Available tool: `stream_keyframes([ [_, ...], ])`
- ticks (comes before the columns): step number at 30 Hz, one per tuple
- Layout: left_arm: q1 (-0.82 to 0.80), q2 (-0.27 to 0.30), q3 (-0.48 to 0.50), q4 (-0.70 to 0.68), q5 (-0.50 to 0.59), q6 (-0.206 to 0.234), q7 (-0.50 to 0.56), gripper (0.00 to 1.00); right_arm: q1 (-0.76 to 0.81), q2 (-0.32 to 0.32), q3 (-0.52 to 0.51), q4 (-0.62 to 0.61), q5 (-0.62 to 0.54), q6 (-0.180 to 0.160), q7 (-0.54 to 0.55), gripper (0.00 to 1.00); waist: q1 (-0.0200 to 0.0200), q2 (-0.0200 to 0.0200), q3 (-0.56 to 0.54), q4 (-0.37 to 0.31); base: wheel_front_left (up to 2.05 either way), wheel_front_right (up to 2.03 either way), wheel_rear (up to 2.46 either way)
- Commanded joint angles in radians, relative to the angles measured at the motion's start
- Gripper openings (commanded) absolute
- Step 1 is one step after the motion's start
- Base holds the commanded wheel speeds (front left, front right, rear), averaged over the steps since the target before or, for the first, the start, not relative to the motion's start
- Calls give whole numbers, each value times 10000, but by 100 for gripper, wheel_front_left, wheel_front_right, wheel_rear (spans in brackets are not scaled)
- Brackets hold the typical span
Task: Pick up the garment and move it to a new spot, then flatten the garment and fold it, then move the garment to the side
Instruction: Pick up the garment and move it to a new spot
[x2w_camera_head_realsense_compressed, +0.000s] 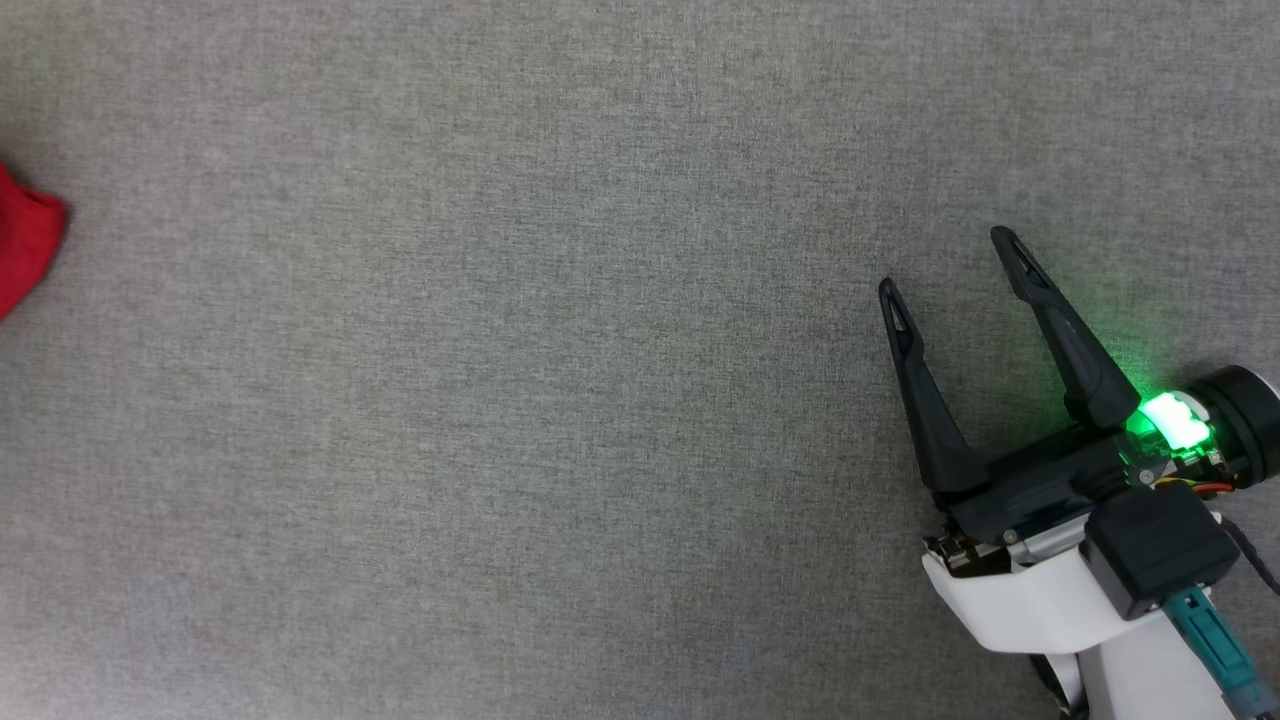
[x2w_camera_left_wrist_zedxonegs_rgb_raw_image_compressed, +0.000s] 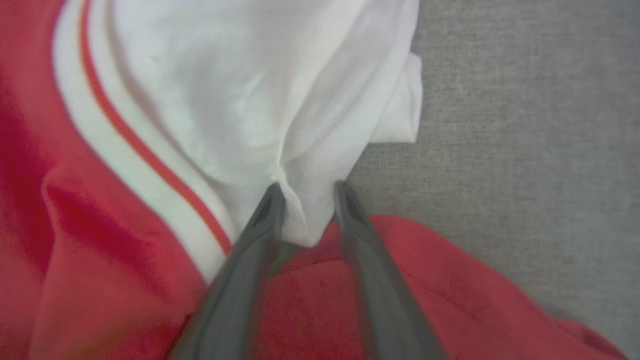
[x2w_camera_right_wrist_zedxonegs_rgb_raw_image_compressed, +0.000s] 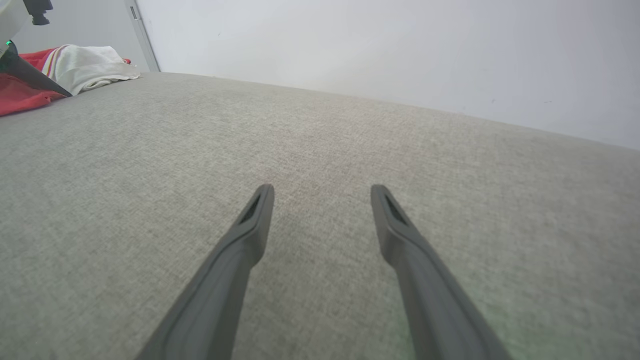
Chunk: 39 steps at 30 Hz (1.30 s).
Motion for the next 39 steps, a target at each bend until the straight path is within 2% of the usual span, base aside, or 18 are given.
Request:
stream_keyframes([
  [1,278,-355,-390,111,-51,-27,41,0,129,-242,-340,672,-132,-27,169,100,3,0,-58,40,0,0,0],
  [7,72,-289,-567,190,-171,-27,-1027,0,70,-207,-141,759,-135,-26,157,100,3,0,-659,115,0,0,0],
  [13,-141,-73,-748,-310,-299,-16,-2578,0,106,-49,6,971,53,-20,110,100,3,0,-1807,9,0,0,0],
  [20,34,306,-1414,-1480,187,-16,-4408,0,309,205,-33,1401,318,-18,87,100,3,0,-3467,-260,0,0,0],
  [25,-119,501,-1959,-2669,606,-16,-5027,0,509,324,-98,1637,420,-18,87,100,3,0,-4411,-477,0,0,0],
  [27,-158,407,-2177,-3142,762,-16,-5157,0,598,357,-131,1692,458,-18,87,100,3,0,-4709,-577,0,0,0],
  [32,-198,-293,-2572,-4204,1042,83,-5266,0,752,417,-171,1815,549,-18,87,100,3,0,-5259,-915,0,0,0],
  [35,-244,-971,-2790,-4822,1270,468,-5283,0,846,430,-257,1855,609,-18,87,100,3,0,-5434,-1178,0,0,0],
  [39,-237,-2239,-2941,-5364,1150,1130,-5354,0,819,434,-343,1827,790,-18,87,100,3,0,-5590,-1662,0,0,0],
])
